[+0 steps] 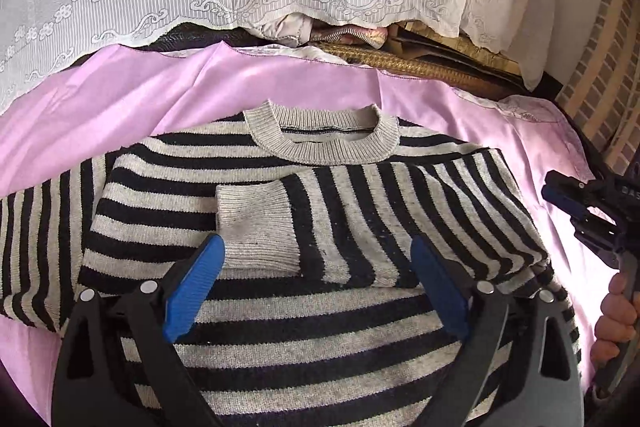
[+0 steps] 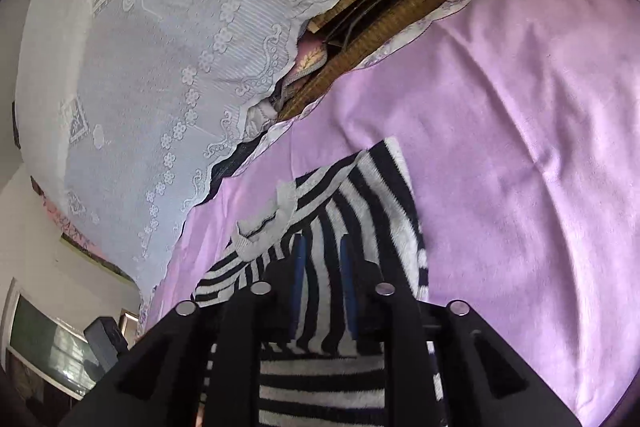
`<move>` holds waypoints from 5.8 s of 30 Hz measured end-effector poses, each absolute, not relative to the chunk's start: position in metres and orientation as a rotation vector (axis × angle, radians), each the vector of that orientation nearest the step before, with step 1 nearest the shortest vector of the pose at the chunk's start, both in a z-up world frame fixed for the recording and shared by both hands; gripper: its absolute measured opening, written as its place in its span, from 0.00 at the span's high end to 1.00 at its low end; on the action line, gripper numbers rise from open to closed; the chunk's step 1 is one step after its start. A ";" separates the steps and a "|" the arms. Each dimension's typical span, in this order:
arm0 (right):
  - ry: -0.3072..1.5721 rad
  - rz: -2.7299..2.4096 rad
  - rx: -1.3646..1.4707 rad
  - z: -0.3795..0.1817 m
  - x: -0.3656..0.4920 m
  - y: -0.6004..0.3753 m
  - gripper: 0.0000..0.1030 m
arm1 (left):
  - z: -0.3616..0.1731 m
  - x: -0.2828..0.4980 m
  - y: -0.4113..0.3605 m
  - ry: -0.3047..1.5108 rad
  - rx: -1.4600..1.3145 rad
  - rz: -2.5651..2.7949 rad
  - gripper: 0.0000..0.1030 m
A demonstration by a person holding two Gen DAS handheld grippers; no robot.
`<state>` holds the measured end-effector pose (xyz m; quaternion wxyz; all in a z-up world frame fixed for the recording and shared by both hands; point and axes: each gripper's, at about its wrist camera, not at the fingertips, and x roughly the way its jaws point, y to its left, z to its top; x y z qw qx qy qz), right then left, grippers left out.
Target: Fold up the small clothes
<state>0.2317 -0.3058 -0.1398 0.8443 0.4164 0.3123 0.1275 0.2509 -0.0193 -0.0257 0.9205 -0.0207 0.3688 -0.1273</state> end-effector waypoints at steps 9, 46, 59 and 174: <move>0.797 0.206 0.939 -0.198 0.224 -0.313 1.00 | -0.065 0.274 -0.015 0.924 -0.049 -0.238 0.05; 0.785 0.618 0.342 -0.075 0.212 -0.034 0.52 | -0.028 0.169 0.315 0.895 -0.559 0.277 0.06; 0.745 0.733 -0.154 -0.077 0.192 0.129 0.52 | -0.042 0.189 0.368 0.813 -0.602 0.324 0.42; 0.818 0.375 0.933 -0.156 0.296 -0.267 0.65 | -0.018 0.283 0.103 0.776 -0.021 0.116 0.23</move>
